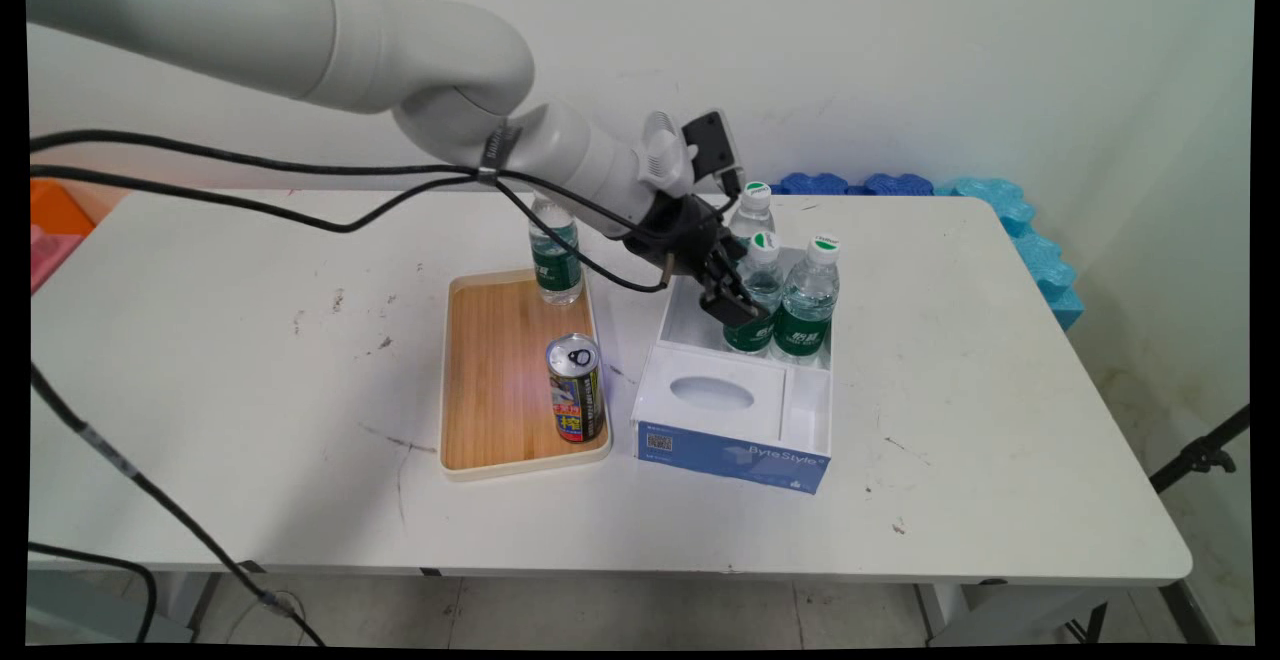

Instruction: Pick up the green bottle from the white box, then place the picked object on the tray

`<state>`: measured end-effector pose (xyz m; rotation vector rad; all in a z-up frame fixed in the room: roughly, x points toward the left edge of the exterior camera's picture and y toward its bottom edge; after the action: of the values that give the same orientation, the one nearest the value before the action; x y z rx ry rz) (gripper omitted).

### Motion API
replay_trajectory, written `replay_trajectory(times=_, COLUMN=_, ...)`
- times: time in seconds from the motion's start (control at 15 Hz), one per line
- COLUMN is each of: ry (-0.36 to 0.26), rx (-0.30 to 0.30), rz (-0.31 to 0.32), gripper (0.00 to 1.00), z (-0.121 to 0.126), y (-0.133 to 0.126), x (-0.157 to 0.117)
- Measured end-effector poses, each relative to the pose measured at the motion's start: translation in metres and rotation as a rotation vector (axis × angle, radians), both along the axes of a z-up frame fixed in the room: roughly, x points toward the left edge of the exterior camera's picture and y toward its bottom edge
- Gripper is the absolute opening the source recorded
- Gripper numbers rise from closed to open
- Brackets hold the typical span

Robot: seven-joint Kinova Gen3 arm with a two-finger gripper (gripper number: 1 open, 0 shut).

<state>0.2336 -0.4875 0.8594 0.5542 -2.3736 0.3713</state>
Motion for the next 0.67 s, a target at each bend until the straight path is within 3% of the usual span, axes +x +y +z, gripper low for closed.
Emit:
replay_trajectory(times=0.07, ry=-0.002, rx=-0.001, rz=-0.002, gripper=0.00, z=-0.0028, y=-0.0015, x=-0.0025)
replay_trajectory(times=0.67, ry=-0.021, rx=-0.014, rz=-0.018, gripper=0.00, z=-0.0080, y=-0.0029, x=-0.0050)
